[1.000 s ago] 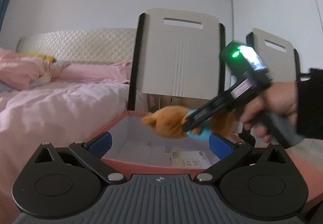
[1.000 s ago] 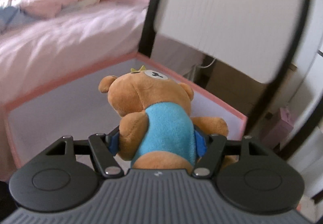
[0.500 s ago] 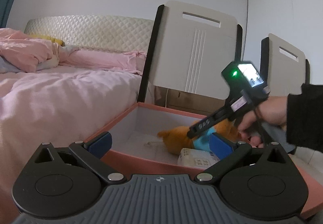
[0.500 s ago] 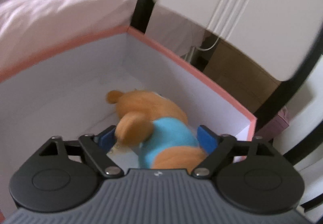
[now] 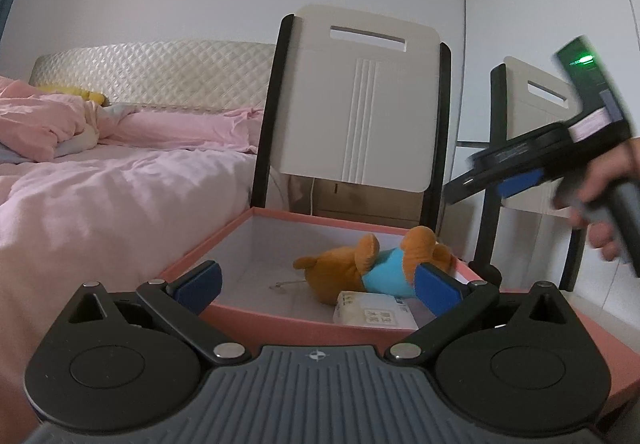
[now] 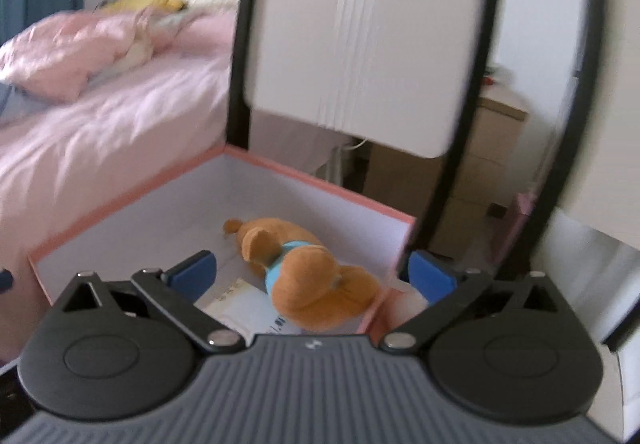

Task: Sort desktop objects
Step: 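Lower the teddy bear into the pink box and open the right tool, then withdraw the right tool from the box toward the black-and-white plush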

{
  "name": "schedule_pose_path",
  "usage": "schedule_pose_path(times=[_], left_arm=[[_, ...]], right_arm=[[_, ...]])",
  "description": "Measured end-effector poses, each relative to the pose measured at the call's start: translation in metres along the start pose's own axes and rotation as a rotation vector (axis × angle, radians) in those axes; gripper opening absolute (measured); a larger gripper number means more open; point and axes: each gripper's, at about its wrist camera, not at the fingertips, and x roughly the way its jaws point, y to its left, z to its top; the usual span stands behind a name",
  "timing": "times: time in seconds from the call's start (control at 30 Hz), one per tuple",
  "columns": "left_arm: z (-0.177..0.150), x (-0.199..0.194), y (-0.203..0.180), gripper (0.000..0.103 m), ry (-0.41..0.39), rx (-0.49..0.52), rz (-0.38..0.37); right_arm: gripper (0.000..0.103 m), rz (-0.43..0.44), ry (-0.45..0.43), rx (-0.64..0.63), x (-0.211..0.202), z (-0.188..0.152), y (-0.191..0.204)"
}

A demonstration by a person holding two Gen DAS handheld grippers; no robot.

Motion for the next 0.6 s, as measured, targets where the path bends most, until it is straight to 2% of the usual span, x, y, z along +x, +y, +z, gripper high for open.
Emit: schedule_pose_path(times=[0.27, 0.4, 0.6], left_arm=[[-0.006, -0.003, -0.014, 0.103, -0.019, 0.051, -0.014], [-0.008, -0.005, -0.019, 0.103, -0.027, 0.046, -0.026], [-0.013, -0.003, -0.026, 0.103, -0.016, 0.078, -0.010]], right_arm=[[0.103, -0.018, -0.096, 0.089, -0.063, -0.044, -0.008], [0.103, -0.003, -0.131, 0.153, -0.080, -0.073, -0.010], [0.103, -0.059, -0.177, 0.175, -0.094, -0.115, -0.009]])
